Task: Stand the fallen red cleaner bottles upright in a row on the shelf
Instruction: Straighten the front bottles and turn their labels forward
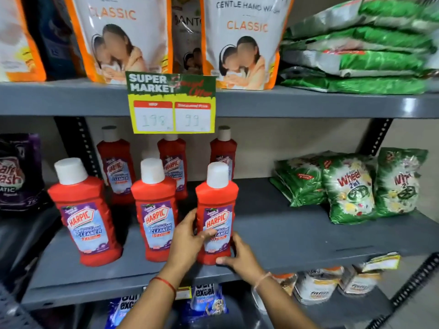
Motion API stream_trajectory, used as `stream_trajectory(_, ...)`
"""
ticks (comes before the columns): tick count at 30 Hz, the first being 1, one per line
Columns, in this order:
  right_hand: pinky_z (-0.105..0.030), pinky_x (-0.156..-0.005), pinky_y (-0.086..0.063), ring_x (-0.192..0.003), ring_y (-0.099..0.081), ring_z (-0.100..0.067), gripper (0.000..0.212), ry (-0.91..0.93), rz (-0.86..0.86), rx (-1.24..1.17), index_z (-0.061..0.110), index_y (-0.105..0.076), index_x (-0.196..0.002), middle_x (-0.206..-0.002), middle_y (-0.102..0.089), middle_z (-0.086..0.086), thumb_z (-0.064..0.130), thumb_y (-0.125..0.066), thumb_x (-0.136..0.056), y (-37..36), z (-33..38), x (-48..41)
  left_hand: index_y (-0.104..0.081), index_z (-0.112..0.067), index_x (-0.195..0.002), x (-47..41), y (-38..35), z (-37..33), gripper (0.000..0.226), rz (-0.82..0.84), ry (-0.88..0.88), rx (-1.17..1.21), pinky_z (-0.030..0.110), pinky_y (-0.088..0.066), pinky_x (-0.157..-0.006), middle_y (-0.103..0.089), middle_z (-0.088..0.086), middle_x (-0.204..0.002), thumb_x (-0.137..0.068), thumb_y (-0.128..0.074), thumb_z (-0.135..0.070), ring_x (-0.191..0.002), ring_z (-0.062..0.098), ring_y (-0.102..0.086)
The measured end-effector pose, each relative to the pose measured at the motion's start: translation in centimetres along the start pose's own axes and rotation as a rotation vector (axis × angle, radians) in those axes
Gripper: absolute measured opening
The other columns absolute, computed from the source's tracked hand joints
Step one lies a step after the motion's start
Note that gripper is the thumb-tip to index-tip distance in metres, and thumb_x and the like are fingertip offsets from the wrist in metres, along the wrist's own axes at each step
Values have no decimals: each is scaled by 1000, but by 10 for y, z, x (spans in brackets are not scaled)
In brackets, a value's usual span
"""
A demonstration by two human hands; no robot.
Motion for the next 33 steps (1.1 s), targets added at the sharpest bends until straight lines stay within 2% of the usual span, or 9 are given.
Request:
stream_trajectory(7, -12, -86, -45, -105, -56, -11, 62, 3, 3, -4, 18, -45, -122, -114, -59, 3, 0, -71, -69, 15, -5, 0, -54, -31, -94, -9, -17, 4, 47, 1, 31, 40, 3, -49, -70, -64, -14, -92, -70, -68, 8, -76, -13, -62)
stream_trajectory(9, -20, -91, -45, -106, -56, -14, 62, -2, -11, 5, 15, -45, -123, -114, -59, 1, 0, -71, -70, 26, -8, 1, -55, -25, -97, -12, -29, 3, 46, 6, 28, 56, 3, -49, -70, -64, -7, -93, -70, -67, 10, -77, -9, -62)
stream_trajectory(13, -23, -93, -45, -107, -56, -15, 63, -4, -37, 28, 15, -44, -126, -115, -59, 0, 1, -71, -71, 45, -11, 3, -56, -16, -103, -16, -49, -3, 44, 17, 35, 112, 5, -51, -69, -64, 3, -99, -70, -65, 12, -83, 5, -62)
stream_trajectory(16, -33, -98, -46, -108, -57, -18, 62, -16, -38, 26, 15, -44, -125, -119, -60, -5, 1, -70, -71, 50, -14, 3, -55, -14, -103, -17, -56, -5, 44, 22, 38, 143, 4, -50, -67, -64, 4, -100, -70, -65, 13, -82, 4, -61)
stream_trajectory(25, -36, -97, -46, -111, -56, -23, 61, -43, -34, 53, 12, -44, -124, -122, -59, -10, 3, -72, -71, 50, -15, 4, -54, -3, -112, -17, -57, -4, 45, -1, 63, 166, 7, -52, -68, -62, 11, -106, -71, -66, 11, -92, 19, -60)
stream_trajectory(27, -38, -99, -44, -118, -52, -27, 68, -30, -109, 31, 11, -40, -126, -123, -56, -9, 3, -74, -67, 53, -12, 9, -54, -2, -113, -15, -54, -9, 47, 1, 52, 144, 9, -52, -73, -63, 11, -106, -70, -68, 10, -93, 19, -60)
stream_trajectory(30, -50, -106, -37, -128, -36, -25, 77, 83, -461, 164, 8, -35, -132, -137, -41, -15, 15, -78, -68, 63, -2, 36, -61, -6, -108, 5, -25, -17, 38, -165, -58, 43, 13, -49, -81, -66, 6, -103, -72, -72, -2, -91, 14, -62)
stream_trajectory(32, -52, -102, -41, -125, -32, -17, 61, 284, -659, 279, 14, -40, -128, -137, -36, -11, 25, -71, -76, 54, 16, 64, -65, -18, -94, 29, 17, -27, 21, -436, -226, -89, 3, -43, -73, -66, -3, -88, -74, -71, -23, -79, 5, -59)
stream_trajectory(33, -49, -100, -43, -122, -32, -13, 53, 389, -662, 291, 19, -42, -125, -135, -34, -6, 31, -66, -79, 40, 29, 73, -63, -24, -89, 40, 44, -30, 17, -576, -293, -112, 4, -42, -71, -64, -6, -82, -75, -69, -32, -75, 3, -56)
Point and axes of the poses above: each hand's wrist, its own x-axis away from the middle knuckle, its own y-axis out of the back of the hand, z = x × y, the point moved 7 cm from there along -x, towards the middle knuckle
